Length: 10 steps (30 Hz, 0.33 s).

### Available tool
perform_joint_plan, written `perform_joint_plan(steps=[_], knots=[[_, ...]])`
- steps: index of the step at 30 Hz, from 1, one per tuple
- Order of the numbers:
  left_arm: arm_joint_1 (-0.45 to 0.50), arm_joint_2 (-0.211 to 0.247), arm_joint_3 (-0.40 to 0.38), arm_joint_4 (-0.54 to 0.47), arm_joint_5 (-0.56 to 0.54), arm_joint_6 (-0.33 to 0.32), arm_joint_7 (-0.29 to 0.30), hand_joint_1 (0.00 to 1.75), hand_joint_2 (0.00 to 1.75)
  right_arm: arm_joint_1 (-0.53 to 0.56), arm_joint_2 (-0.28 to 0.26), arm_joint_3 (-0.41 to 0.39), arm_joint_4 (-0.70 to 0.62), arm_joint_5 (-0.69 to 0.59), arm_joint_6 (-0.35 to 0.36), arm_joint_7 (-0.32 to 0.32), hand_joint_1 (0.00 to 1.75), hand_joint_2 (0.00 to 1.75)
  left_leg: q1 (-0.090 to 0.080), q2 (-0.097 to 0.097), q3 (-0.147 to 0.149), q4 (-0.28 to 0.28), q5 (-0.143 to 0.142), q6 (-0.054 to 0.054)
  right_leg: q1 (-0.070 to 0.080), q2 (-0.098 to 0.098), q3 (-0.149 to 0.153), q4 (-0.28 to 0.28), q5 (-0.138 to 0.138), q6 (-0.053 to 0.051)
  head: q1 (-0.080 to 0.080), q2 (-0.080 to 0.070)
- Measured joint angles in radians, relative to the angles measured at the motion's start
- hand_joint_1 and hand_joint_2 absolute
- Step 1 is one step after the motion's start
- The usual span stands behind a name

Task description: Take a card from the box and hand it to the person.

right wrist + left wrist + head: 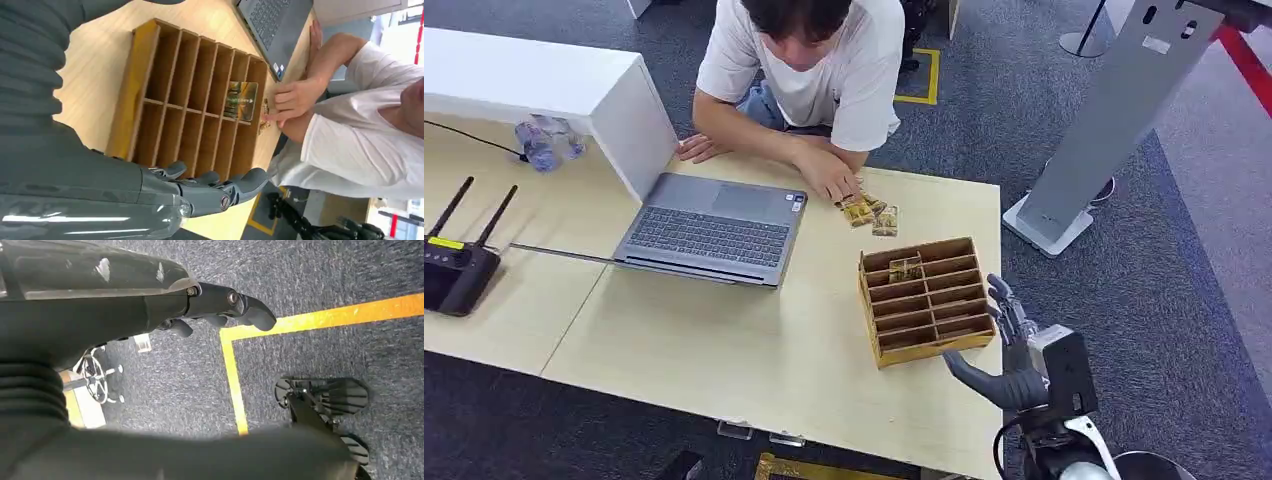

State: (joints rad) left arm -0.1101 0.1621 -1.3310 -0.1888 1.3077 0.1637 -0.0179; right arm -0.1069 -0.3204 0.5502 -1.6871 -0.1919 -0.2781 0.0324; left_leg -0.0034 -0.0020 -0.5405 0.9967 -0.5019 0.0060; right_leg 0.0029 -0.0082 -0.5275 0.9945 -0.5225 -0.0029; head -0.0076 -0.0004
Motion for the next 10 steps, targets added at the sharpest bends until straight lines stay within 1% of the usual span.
perform_joint_plan(steps=[4,8,10], knots=[[-0.001,0.000,0.000,0.000,-0.002,0.001,0.006,0.00,0.00,0.060,-0.021,-0.028,-0.054,-0.021,0.019,0.010,0.00,1.75,0.000,0.000,0.000,0.000,0.000,0.000,0.000,0.000,0.000,0.000,0.000,0.000,0.000,0.000],[-0.001,0.000,0.000,0.000,-0.014,0.001,0.007,0.00,0.00,0.085,-0.034,-0.040,-0.085,-0.059,0.062,0.023,0.00,1.75,0.000,0.000,0.000,0.000,0.000,0.000,0.000,0.000,0.000,0.000,0.000,0.000,0.000,0.000],[-0.001,-0.001,0.000,0.000,-0.018,0.001,0.006,0.00,0.00,0.092,-0.039,-0.044,-0.096,-0.071,0.070,0.021,0.00,1.75,0.000,0.000,0.000,0.000,0.000,0.000,0.000,0.000,0.000,0.000,0.000,0.000,0.000,0.000]])
